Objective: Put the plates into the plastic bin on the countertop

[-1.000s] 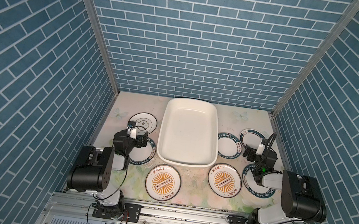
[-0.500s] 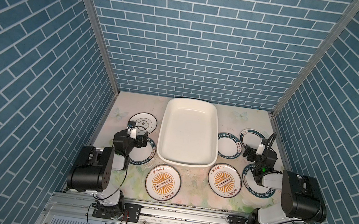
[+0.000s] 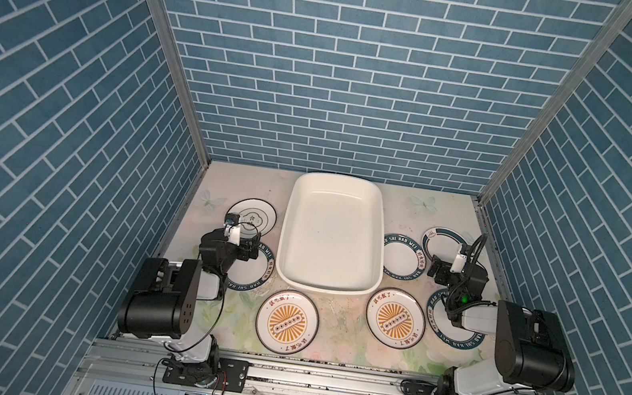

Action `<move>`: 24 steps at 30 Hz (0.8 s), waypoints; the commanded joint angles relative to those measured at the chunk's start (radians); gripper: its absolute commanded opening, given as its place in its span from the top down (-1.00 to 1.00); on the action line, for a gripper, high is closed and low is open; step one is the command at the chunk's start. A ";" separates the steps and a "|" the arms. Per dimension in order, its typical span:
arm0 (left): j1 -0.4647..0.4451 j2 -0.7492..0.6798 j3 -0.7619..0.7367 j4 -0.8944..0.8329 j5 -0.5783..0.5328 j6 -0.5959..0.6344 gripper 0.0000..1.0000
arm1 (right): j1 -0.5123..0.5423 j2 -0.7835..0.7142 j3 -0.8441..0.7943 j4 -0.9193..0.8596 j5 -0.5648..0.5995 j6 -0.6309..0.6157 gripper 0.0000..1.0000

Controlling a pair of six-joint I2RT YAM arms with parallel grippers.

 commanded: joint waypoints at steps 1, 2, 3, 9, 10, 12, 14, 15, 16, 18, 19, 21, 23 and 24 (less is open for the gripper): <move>-0.030 -0.021 0.038 -0.057 -0.015 0.033 -0.99 | 0.000 -0.005 0.016 0.002 0.008 -0.041 -0.98; -0.035 -0.022 0.039 -0.068 -0.021 0.035 -0.99 | 0.001 -0.004 0.016 0.000 0.006 -0.041 -0.98; -0.035 -0.020 0.036 -0.054 -0.024 0.032 -0.99 | 0.001 -0.005 0.016 0.002 0.005 -0.041 -0.98; -0.029 -0.081 -0.002 -0.033 -0.011 0.032 -0.99 | -0.001 -0.005 0.018 -0.005 0.013 -0.040 -0.98; -0.028 -0.092 -0.006 -0.035 -0.012 0.032 -0.99 | 0.001 -0.006 0.014 0.002 0.040 -0.038 -0.98; -0.028 -0.133 -0.003 -0.079 0.001 0.039 -0.99 | 0.001 -0.013 -0.007 0.037 0.105 -0.007 -0.98; -0.028 -0.176 0.019 -0.160 0.024 0.039 -0.99 | 0.001 -0.024 -0.011 0.035 0.135 0.006 -0.98; -0.029 -0.202 0.035 -0.215 0.027 0.040 -0.99 | 0.001 -0.040 -0.003 0.008 0.134 0.005 -0.98; -0.028 -0.223 0.050 -0.268 0.027 0.040 -0.99 | 0.000 -0.055 0.008 -0.025 0.140 0.007 -0.98; -0.028 -0.276 0.095 -0.412 0.032 0.058 -0.99 | 0.001 -0.077 0.030 -0.086 0.151 0.010 -0.98; -0.028 -0.298 0.115 -0.478 0.033 0.069 -0.99 | 0.002 -0.082 0.029 -0.088 0.155 0.006 -0.98; -0.028 -0.340 0.162 -0.613 0.043 0.099 -0.99 | 0.002 -0.126 0.039 -0.144 0.178 0.010 -0.98; -0.028 -0.381 0.203 -0.730 0.032 0.112 -0.99 | 0.001 -0.183 0.058 -0.218 0.211 0.021 -0.98; -0.028 -0.398 0.230 -0.799 0.035 0.124 -0.99 | 0.002 -0.214 0.077 -0.273 0.223 0.028 -0.98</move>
